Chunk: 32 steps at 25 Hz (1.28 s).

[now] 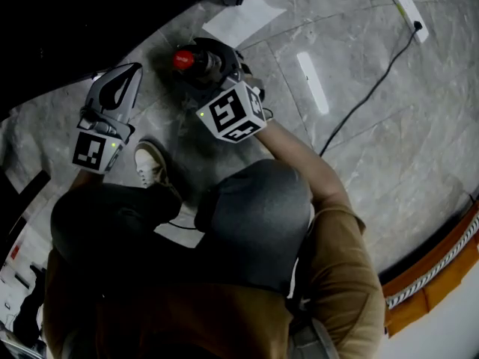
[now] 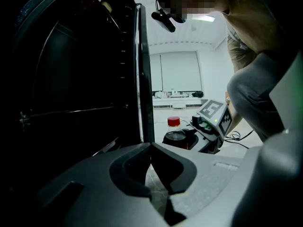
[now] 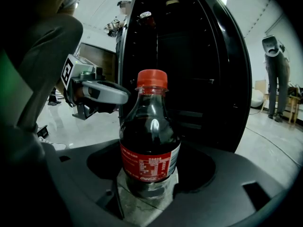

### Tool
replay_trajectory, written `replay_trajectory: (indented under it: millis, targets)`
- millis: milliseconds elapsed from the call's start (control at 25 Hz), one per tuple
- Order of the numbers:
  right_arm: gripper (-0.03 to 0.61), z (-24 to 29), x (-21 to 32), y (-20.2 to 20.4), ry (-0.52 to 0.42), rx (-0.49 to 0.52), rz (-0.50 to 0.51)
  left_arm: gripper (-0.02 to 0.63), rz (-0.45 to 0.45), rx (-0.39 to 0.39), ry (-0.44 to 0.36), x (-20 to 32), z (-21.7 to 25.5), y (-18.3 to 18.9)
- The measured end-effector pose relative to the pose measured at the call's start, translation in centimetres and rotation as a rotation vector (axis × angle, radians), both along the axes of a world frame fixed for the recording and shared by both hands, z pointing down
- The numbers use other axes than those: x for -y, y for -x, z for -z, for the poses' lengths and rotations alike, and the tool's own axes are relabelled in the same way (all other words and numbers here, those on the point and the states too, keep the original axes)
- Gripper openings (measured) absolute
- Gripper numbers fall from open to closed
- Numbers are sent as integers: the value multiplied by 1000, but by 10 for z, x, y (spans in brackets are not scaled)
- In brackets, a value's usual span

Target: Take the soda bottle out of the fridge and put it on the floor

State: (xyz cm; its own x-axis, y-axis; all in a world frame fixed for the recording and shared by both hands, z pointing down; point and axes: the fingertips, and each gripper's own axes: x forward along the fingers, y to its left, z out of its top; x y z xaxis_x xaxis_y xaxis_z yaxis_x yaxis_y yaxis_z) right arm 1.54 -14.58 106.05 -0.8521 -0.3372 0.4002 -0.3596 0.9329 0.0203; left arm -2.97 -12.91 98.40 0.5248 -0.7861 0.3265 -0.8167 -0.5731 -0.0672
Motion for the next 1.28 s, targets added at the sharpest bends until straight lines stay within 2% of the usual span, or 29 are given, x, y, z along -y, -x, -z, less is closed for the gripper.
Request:
replay_trajectory:
  millis: [320, 440, 720, 1280]
  targets:
    - [299, -30, 6, 10, 7, -30, -16, 2, 7, 19, 5, 2, -4, 9]
    - [299, -37, 9, 16, 8, -39, -22, 2, 30, 1, 15, 4, -8, 17]
    - [299, -60, 4, 27, 21, -81, -1, 2, 20, -20, 18, 5, -11, 16]
    - [299, -79, 12, 28, 4, -87, -28, 2, 37, -20, 27, 3, -14, 24]
